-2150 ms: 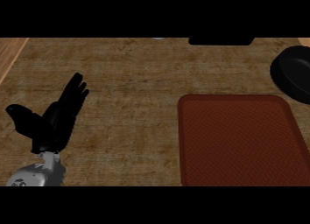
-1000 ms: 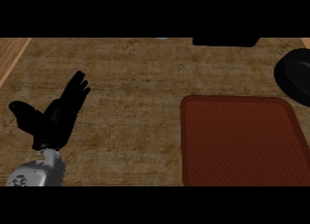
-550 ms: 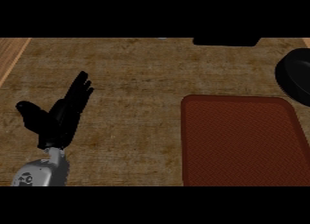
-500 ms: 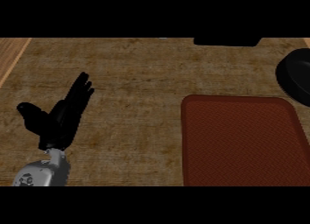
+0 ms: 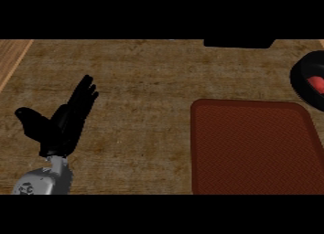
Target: Pick the bell pepper from the tray and place it in the pot
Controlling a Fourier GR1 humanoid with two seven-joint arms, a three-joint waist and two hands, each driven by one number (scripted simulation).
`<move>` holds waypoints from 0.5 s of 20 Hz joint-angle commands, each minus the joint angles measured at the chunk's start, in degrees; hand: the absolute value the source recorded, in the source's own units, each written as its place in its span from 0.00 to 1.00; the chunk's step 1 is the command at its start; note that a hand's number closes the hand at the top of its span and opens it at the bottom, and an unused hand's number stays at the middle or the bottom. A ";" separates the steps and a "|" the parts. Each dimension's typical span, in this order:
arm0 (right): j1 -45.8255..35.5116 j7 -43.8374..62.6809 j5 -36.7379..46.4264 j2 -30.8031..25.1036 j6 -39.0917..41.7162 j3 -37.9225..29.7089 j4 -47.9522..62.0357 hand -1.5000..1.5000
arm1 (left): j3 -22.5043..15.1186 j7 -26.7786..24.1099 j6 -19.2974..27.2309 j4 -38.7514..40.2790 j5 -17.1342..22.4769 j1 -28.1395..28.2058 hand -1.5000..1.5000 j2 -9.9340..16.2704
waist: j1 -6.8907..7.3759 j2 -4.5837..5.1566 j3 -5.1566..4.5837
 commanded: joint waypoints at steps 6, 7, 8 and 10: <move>-0.78 1.22 -12.93 -1.71 -5.42 -13.50 1.89 0.00 | 0.94 1.08 0.00 -0.73 0.19 -0.45 0.50 0.77 | -0.30 0.19 0.08; -1.02 1.48 -13.90 -2.39 -6.22 -14.59 1.76 0.00 | -0.56 1.57 1.14 -0.36 -1.12 -0.88 0.50 -0.50 | -0.21 0.35 0.13; 0.61 0.41 -14.84 -4.24 -5.62 -15.60 1.81 0.00 | -0.45 -1.40 0.35 0.16 -0.93 1.90 0.50 -0.48 | -0.40 0.28 0.10; 0.25 2.93 -15.96 -4.69 -7.88 -16.93 2.05 0.00 | 0.31 0.44 -0.13 0.46 -0.34 -1.64 0.50 0.40 | -0.04 0.57 0.13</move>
